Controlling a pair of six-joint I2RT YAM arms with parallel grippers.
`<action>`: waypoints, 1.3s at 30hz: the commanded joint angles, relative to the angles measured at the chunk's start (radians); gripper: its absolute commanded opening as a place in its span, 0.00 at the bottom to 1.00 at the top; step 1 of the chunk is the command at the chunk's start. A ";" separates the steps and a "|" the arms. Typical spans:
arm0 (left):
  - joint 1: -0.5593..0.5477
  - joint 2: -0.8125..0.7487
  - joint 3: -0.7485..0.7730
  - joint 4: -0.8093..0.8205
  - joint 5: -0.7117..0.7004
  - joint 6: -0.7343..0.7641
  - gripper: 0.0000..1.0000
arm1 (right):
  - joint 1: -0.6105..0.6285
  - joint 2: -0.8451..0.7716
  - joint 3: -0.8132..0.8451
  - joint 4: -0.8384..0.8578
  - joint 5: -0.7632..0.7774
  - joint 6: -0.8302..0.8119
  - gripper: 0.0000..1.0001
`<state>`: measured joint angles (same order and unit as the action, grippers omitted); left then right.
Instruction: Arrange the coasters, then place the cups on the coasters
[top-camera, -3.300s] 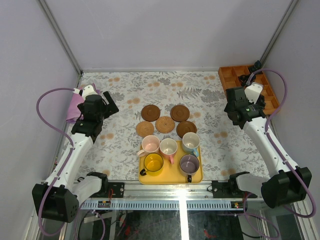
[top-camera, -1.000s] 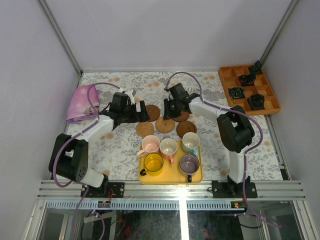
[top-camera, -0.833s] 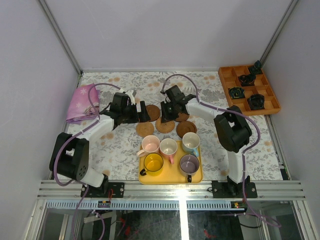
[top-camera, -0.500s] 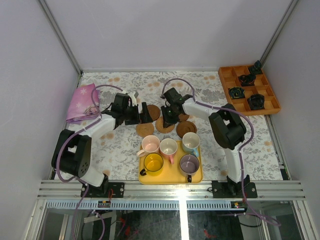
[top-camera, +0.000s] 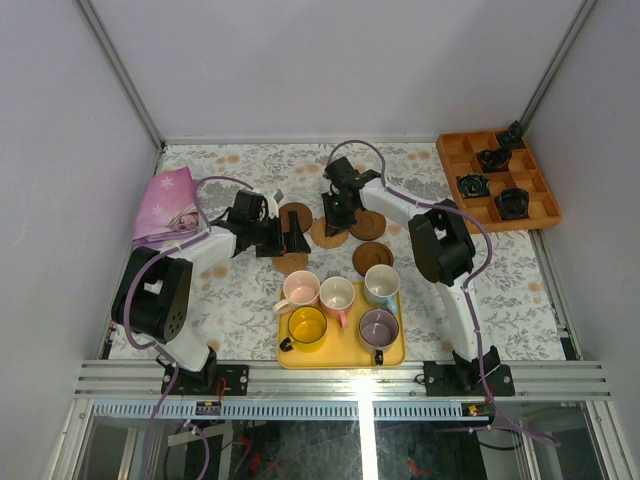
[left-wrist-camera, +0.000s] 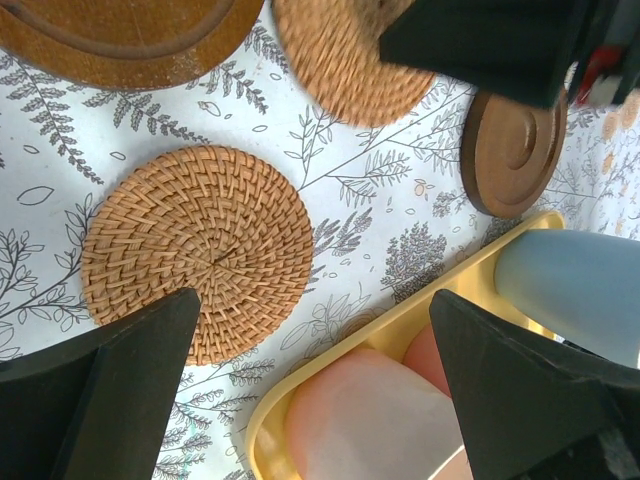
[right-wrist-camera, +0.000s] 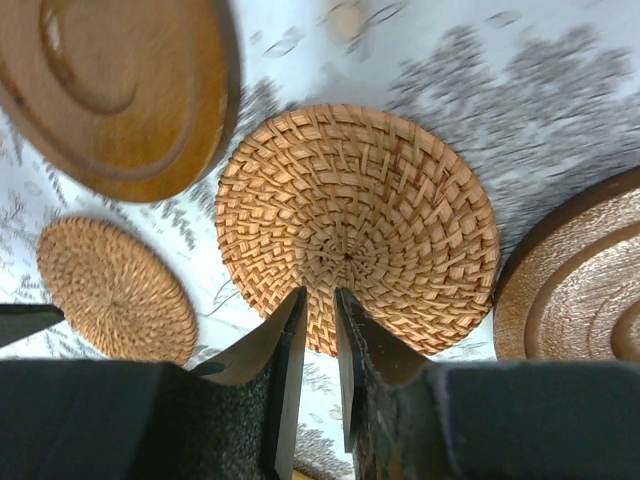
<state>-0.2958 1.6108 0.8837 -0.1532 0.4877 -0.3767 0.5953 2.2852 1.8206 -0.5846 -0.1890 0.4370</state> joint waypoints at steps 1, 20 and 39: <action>-0.005 0.035 0.015 0.007 0.007 0.008 1.00 | -0.089 0.058 0.017 -0.022 0.126 0.013 0.25; 0.063 0.112 0.072 -0.078 -0.204 -0.034 1.00 | -0.206 -0.088 -0.144 -0.011 0.230 0.041 0.25; 0.210 0.236 0.280 -0.100 -0.330 -0.051 1.00 | -0.207 -0.157 -0.128 -0.011 0.244 0.009 0.25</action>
<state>-0.1005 1.8053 1.0954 -0.2432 0.1875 -0.4294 0.3962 2.1906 1.6909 -0.5617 0.0196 0.4767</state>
